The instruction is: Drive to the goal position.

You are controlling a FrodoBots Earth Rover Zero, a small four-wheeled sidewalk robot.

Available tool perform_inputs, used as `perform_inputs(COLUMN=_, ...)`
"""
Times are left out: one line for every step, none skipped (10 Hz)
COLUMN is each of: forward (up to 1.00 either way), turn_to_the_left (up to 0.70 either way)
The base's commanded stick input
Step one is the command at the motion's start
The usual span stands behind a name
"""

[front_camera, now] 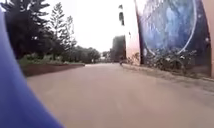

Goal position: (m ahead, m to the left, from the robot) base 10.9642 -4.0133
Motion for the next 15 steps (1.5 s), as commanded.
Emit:
perform_inputs(forward=1.00, turn_to_the_left=0.00)
perform_inputs(forward=1.00, turn_to_the_left=0.00)
perform_inputs(forward=1.00, turn_to_the_left=0.00)
perform_inputs(forward=1.00, turn_to_the_left=0.00)
perform_inputs(forward=1.00, turn_to_the_left=0.00)
perform_inputs(forward=1.00, turn_to_the_left=0.00)
perform_inputs(forward=1.00, turn_to_the_left=0.00)
perform_inputs(forward=1.00, turn_to_the_left=0.00)
perform_inputs(forward=1.00, turn_to_the_left=0.00)
perform_inputs(forward=1.00, turn_to_the_left=0.00)
perform_inputs(forward=1.00, turn_to_the_left=0.00)
perform_inputs(forward=1.00, turn_to_the_left=0.00)
perform_inputs(forward=1.00, turn_to_the_left=0.00)
perform_inputs(forward=1.00, turn_to_the_left=0.00)
perform_inputs(forward=1.00, turn_to_the_left=0.00)
